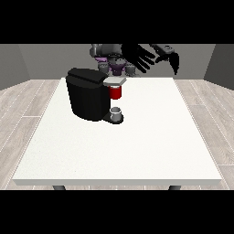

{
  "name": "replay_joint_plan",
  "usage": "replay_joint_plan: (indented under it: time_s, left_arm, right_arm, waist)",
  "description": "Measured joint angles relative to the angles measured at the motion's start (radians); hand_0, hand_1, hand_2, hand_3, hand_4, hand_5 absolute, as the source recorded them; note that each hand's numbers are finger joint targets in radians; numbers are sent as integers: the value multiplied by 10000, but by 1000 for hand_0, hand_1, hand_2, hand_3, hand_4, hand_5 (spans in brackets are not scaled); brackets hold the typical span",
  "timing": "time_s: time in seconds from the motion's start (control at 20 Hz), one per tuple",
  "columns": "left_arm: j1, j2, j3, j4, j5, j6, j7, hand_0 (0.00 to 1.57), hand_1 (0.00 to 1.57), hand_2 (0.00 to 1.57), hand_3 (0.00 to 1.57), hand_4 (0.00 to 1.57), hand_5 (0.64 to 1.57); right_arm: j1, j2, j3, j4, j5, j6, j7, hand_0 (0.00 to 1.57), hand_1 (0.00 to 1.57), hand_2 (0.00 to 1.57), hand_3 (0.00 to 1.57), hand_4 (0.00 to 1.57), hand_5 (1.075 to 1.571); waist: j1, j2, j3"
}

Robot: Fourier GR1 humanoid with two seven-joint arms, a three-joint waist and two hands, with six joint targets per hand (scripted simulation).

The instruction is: Insert the coffee pod into the coffee machine and close the lid

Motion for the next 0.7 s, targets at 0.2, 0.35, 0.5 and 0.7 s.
replay_joint_plan:
  time_s: [0.2,0.35,0.5,0.7]
  left_arm:
    - [-380,113,87,-76,74,-74,-24,0,0,0,0,362,1571]
    - [-398,157,123,-238,232,-211,24,0,0,0,0,0,1571]
    - [-405,163,128,-360,214,-161,-15,0,0,0,0,278,1571]
    - [-397,197,181,-395,359,-260,141,0,0,0,0,272,1571]
  right_arm:
    - [-782,238,232,150,87,7,-912,0,0,0,0,0,1571]
    - [-1138,416,162,578,61,-98,-1508,0,0,0,0,0,1571]
    - [-1563,487,32,1110,-12,-88,-1917,0,0,0,0,133,1571]
    - [-1966,739,14,1704,-13,-160,-2335,0,0,0,0,0,1571]
  waist:
    - [363,497,-111]
    - [536,720,-142]
    - [582,964,-158]
    - [503,991,-167]
